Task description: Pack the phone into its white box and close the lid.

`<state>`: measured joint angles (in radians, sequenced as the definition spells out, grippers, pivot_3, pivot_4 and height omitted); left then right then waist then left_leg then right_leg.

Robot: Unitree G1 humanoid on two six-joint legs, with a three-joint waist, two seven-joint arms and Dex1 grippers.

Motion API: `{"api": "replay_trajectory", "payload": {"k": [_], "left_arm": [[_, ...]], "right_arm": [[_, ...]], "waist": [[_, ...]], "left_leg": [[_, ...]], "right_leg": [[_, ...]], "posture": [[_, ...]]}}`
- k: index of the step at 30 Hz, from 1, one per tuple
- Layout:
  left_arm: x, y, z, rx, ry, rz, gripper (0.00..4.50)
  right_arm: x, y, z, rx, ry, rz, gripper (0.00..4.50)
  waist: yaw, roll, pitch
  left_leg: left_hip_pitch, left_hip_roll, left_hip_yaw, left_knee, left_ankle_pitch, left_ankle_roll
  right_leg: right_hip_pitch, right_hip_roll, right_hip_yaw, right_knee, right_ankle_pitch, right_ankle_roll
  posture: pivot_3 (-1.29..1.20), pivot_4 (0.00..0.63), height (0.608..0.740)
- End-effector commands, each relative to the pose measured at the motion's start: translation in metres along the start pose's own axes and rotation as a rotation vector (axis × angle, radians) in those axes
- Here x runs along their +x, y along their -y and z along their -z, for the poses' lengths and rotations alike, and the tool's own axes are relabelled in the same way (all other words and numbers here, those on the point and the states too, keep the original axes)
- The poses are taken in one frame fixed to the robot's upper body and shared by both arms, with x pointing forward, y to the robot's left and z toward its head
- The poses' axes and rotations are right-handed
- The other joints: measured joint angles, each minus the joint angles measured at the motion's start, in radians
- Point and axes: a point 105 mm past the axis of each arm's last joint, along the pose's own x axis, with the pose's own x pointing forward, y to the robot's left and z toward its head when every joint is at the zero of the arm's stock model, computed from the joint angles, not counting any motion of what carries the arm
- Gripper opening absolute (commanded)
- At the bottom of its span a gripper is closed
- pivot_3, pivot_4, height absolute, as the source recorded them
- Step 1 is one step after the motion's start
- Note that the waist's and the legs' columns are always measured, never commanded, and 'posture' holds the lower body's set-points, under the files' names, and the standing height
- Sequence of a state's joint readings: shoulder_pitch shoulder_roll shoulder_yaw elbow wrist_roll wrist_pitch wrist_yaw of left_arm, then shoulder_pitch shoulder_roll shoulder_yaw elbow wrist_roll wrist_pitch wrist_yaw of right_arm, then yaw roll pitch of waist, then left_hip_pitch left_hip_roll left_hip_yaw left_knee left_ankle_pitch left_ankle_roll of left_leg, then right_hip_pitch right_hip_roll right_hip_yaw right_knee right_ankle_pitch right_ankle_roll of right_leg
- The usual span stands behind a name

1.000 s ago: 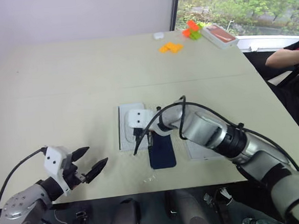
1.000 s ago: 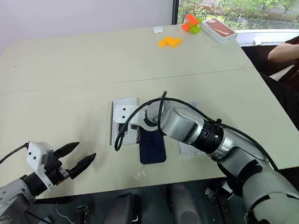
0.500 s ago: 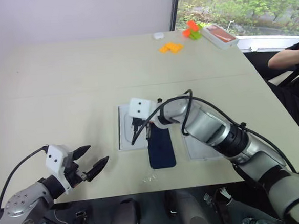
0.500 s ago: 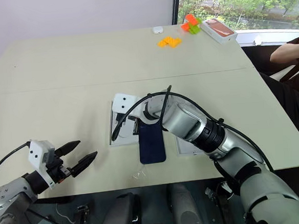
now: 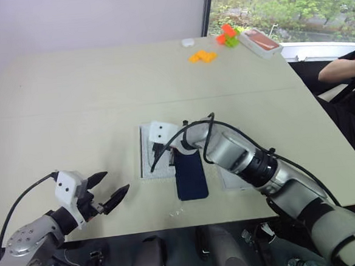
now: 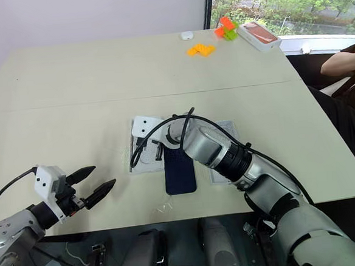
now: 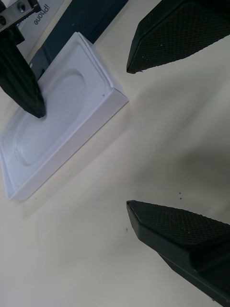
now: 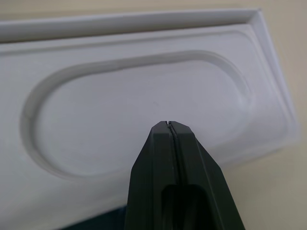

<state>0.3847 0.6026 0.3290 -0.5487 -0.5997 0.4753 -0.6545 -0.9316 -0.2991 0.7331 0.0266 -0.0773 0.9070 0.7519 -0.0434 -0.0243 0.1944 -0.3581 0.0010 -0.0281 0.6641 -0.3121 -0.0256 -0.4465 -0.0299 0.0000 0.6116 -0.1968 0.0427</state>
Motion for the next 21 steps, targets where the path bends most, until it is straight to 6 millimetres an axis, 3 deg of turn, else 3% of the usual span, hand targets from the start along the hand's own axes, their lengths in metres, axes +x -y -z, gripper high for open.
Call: {"api": "replay_trajectory", "payload": {"k": [1,5,10,21], "left_arm": [[-0.001,0.001,-0.005,0.019,0.021,-0.004,4.5],[-0.002,0.002,-0.006,0.017,0.021,-0.005,4.5],[-0.002,0.003,-0.006,0.015,0.02,-0.005,4.5],[0.002,0.002,-0.005,0.015,0.021,0.007,4.5]], "right_arm": [[-0.003,0.002,-0.009,-0.021,0.034,0.012,0.02],[-0.021,0.017,-0.018,-0.002,0.073,0.064,0.02],[-0.038,0.031,-0.006,0.002,0.046,0.141,0.02],[-0.033,0.017,0.005,0.014,0.019,0.105,0.02]], "waist": [[0.0,0.0,0.0],[0.0,0.0,0.0],[0.001,0.0,0.0],[-0.001,0.0,0.0]], "left_leg": [[0.0,0.0,0.0,0.0,0.0,0.0],[0.0,0.0,0.0,0.0,0.0,0.0],[0.0,0.0,0.0,0.0,0.0,0.0],[0.0,0.0,0.0,0.0,0.0,0.0]], "right_leg": [[0.0,0.0,0.0,0.0,0.0,0.0],[0.0,0.0,0.0,0.0,0.0,0.0],[0.0,0.0,0.0,0.0,0.0,0.0],[0.0,0.001,0.0,0.0,-0.002,0.002]], "posture": [[0.0,0.15,0.74],[0.0,0.15,0.74],[0.0,0.15,0.74],[0.0,0.15,0.74]]}}
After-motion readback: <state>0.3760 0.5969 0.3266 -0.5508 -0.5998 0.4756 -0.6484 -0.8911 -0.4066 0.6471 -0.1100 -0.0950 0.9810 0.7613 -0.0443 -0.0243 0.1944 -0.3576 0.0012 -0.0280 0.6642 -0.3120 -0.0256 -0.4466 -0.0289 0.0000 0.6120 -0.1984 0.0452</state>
